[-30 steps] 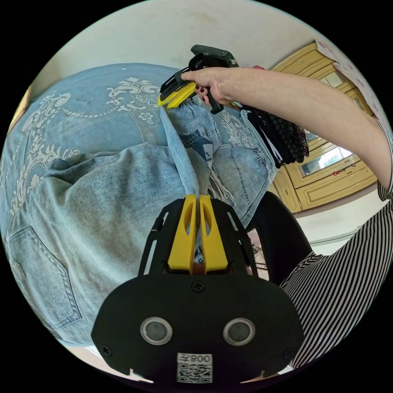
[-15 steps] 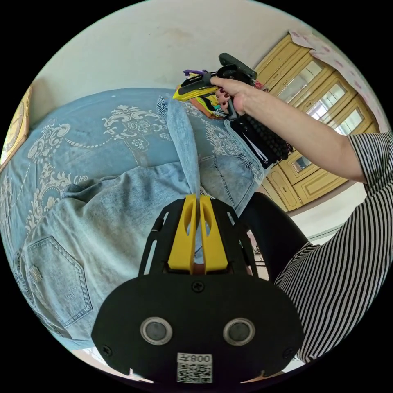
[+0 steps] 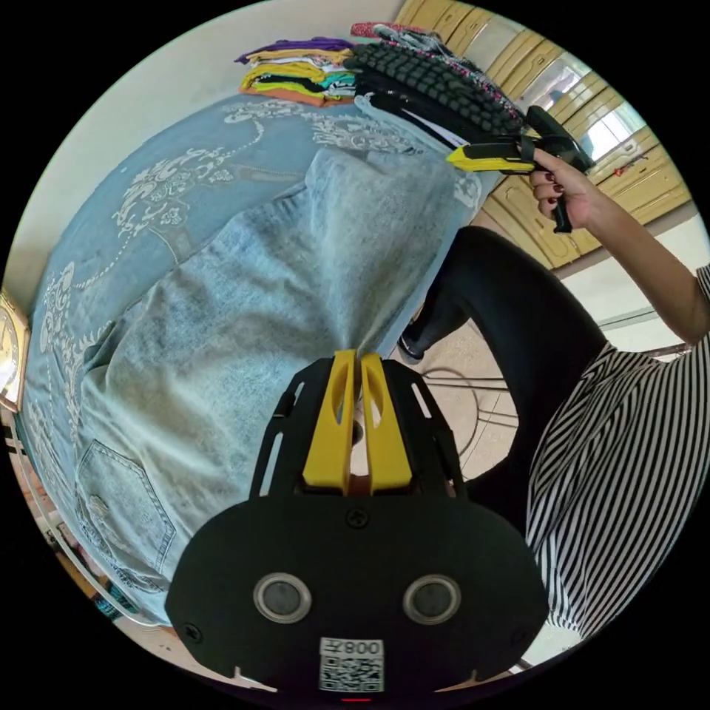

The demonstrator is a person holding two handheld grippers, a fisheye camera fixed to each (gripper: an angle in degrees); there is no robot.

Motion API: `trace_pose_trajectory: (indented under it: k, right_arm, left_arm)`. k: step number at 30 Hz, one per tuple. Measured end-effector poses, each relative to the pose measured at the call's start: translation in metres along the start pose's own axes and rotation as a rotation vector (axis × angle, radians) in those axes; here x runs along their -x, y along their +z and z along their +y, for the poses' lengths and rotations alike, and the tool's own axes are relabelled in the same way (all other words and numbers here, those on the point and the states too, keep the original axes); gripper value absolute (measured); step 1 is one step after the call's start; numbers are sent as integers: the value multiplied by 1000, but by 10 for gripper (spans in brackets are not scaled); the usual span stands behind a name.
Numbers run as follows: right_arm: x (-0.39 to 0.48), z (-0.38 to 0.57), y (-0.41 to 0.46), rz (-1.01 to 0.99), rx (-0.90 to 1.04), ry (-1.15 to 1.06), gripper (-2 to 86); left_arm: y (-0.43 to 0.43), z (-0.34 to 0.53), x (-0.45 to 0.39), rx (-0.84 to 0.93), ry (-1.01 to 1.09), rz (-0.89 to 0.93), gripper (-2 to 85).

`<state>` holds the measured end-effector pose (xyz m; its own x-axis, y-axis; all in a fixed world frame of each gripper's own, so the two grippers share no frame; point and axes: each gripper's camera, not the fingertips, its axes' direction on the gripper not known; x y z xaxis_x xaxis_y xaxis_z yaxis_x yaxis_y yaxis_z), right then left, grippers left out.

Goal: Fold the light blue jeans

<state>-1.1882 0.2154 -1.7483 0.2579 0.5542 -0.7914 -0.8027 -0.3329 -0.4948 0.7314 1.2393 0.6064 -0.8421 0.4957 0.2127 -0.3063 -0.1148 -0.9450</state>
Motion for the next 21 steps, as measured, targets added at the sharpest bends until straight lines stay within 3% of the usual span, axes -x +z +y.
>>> trace_pose_trajectory:
  k: [5, 13, 21]
  right_arm:
    - [-73, 29, 5, -56, 24, 75, 1]
    - [-116, 39, -8, -94, 78, 65, 5]
    - [-141, 57, -69, -203, 0, 66, 39]
  left_arm:
    - [-37, -31, -24, 36, -43, 1, 34]
    - [-127, -123, -44, -217, -45, 136, 61]
    - [-120, -283, -90, -48, 174, 98, 75]
